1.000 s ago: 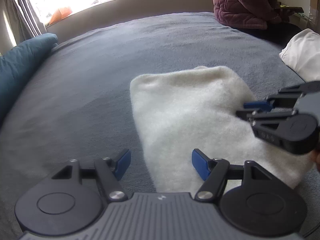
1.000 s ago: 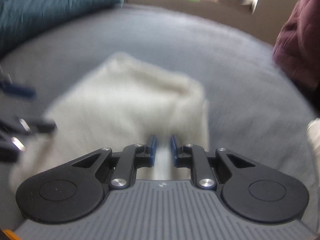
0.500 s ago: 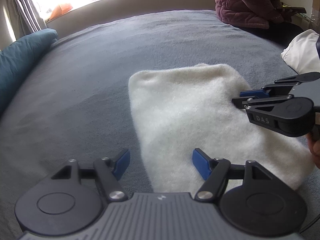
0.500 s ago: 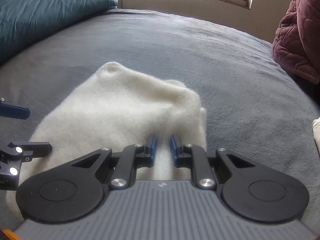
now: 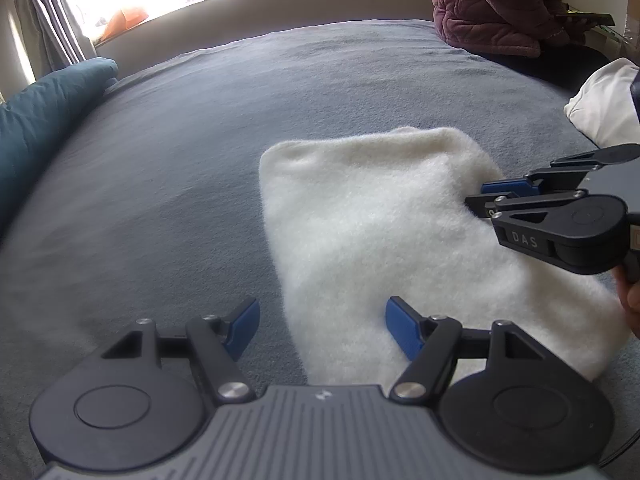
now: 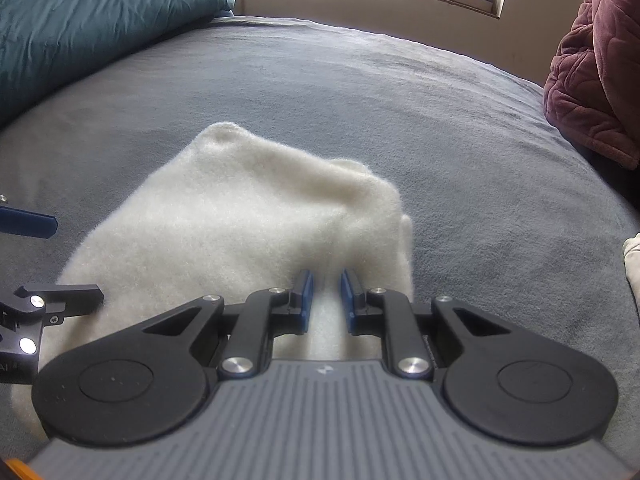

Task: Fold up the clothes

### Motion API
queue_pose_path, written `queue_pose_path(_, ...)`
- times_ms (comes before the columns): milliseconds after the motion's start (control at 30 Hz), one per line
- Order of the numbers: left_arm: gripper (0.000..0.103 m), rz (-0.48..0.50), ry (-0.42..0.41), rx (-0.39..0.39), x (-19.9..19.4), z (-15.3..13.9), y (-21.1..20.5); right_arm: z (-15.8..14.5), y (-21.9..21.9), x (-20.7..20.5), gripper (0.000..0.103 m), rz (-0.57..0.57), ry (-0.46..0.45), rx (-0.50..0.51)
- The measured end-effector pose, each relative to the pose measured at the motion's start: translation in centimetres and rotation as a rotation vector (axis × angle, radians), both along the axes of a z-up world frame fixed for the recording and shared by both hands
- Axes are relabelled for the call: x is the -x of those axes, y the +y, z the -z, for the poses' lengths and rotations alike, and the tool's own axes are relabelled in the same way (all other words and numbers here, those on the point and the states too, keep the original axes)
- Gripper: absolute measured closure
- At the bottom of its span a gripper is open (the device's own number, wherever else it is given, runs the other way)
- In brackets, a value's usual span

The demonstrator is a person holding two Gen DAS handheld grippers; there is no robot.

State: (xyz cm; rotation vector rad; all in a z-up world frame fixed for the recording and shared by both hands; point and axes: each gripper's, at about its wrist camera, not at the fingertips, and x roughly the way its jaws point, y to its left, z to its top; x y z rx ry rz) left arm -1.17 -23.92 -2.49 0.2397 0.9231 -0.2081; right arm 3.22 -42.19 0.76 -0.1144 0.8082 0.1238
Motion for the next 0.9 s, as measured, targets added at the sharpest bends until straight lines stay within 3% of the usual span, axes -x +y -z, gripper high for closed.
queue_pose_path(900,0.031,0.011,-0.014,-0.010,0.32,-0.07,0.13,0.25,0.06,0.06,0.088,0.007,-0.008,0.003)
